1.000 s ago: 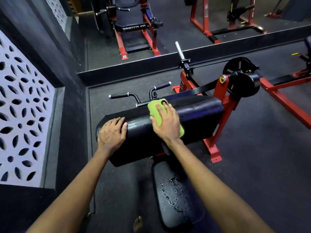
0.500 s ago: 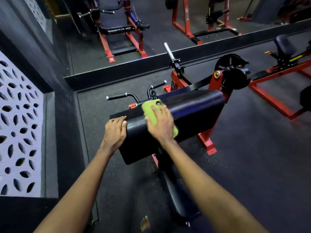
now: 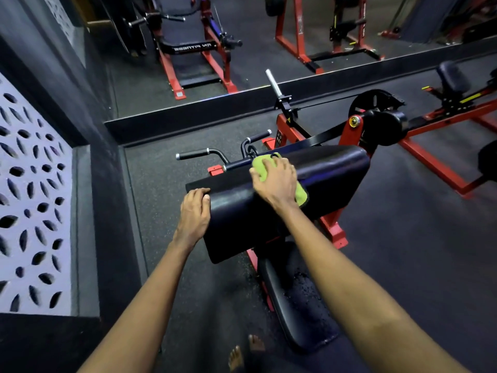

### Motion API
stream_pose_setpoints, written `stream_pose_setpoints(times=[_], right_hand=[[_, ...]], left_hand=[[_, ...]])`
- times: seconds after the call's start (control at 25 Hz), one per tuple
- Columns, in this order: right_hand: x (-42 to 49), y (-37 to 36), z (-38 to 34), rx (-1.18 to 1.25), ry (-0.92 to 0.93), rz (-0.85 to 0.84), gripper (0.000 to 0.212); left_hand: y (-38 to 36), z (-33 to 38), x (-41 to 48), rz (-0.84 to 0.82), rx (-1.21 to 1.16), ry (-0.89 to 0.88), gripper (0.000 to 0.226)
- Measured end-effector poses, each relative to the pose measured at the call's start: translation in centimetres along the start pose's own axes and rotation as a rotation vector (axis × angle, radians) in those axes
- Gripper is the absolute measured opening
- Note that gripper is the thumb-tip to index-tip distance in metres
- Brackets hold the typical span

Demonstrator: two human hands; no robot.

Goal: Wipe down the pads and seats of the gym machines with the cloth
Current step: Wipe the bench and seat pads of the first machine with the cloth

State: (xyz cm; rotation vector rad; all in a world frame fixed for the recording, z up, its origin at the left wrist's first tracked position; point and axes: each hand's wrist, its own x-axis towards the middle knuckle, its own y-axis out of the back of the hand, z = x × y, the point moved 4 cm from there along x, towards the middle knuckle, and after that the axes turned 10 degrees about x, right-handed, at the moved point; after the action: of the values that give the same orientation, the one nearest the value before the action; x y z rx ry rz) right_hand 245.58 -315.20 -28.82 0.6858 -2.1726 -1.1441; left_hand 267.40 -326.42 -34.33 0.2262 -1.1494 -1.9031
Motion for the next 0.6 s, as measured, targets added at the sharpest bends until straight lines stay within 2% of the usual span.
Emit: stream_pose_setpoints(times=[0.08, 0.16, 0.24, 0.32, 0.4, 0.6], right_hand=[[-1.6, -1.2, -2.0, 0.024, 0.147, -0.075, 0.051], [-1.5, -1.3, -1.0, 0.044, 0.25, -0.146, 0.052], [0.7, -0.3, 2.0, 0.092, 0.186, -0.135, 0.053], [2.5, 0.6, 4.1, 0.116, 0.016, -0.068, 0.053], [1.9, 0.0, 3.4, 0.101, -0.065, -0.032, 0.052], [-4.3, -2.2, -3.5, 0.168, 0.057, 0.032, 0.048]], left_hand=[[-0.1, -0.3, 0.0, -0.006, -0.034, 0.009, 0.035], [0.1, -0.3, 0.0, -0.024, -0.071, 0.007, 0.035], [0.6, -0.4, 0.0, -0.052, -0.109, -0.01, 0.037], [0.9, -0.9, 0.1, -0.106, -0.154, -0.035, 0.041], [1.1, -1.6, -0.2, -0.159, -0.209, -0.011, 0.045], [0.4, -2.8, 0.9, -0.27, -0.387, 0.022, 0.043]])
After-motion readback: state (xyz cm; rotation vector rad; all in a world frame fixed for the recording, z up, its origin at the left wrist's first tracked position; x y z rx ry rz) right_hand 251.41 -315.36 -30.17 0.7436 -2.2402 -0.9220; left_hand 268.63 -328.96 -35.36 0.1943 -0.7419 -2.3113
